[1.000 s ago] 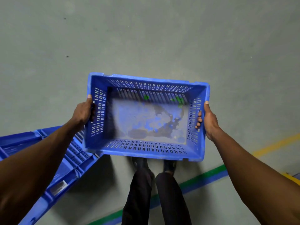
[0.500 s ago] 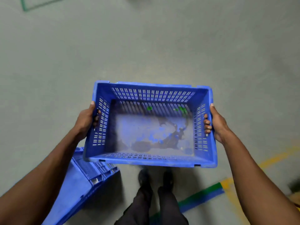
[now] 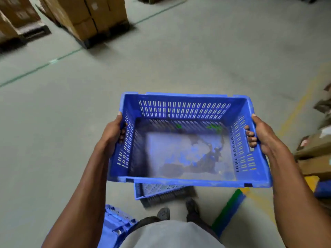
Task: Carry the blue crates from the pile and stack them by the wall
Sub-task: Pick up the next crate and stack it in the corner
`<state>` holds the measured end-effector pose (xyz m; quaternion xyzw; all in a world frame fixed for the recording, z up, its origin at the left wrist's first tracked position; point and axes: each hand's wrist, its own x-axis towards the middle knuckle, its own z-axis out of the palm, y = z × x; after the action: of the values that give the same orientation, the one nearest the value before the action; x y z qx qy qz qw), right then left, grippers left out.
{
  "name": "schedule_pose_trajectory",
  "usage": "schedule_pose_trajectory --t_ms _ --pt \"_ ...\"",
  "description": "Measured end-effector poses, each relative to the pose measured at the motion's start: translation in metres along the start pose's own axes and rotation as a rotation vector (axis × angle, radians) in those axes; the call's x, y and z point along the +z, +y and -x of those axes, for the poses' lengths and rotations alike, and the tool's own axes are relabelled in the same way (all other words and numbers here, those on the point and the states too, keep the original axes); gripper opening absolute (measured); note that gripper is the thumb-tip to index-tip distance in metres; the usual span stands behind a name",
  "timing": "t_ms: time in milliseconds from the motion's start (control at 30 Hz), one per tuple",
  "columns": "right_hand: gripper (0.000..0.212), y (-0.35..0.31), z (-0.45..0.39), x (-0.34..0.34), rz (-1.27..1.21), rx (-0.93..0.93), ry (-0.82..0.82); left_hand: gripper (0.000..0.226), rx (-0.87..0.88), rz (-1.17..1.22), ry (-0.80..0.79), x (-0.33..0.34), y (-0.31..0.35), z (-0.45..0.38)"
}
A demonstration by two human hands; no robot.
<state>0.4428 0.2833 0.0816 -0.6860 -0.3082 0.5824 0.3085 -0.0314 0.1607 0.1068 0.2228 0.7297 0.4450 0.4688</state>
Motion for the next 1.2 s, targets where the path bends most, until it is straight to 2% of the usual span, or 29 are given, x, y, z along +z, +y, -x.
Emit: schedule_pose_trajectory --t_ms 267,500,800,1000,1200 --pt "0.053 0.107 0.150 -0.153 -0.305 0.002 0.370 0.051 0.113 -0.177 -0.420 0.132 0.027 0.049" --pt "0.055 0.238 0.307 -0.273 -0.515 0.044 0.708 0.053 0.182 -0.350 -0.772 0.278 -0.001 0.166" --pt "0.052 0.425 0.508 -0.400 -0.852 0.152 0.977 0.054 0.202 -0.540 -1.156 0.457 -0.109 0.386" --pt "0.054 0.523 0.615 -0.457 -0.850 0.153 1.275 0.055 0.199 -0.661 -1.322 0.545 -0.202 0.528" --pt "0.055 0.607 0.694 -0.521 -1.022 0.275 1.396 0.051 0.229 -0.830 -1.451 0.634 -0.273 0.674"
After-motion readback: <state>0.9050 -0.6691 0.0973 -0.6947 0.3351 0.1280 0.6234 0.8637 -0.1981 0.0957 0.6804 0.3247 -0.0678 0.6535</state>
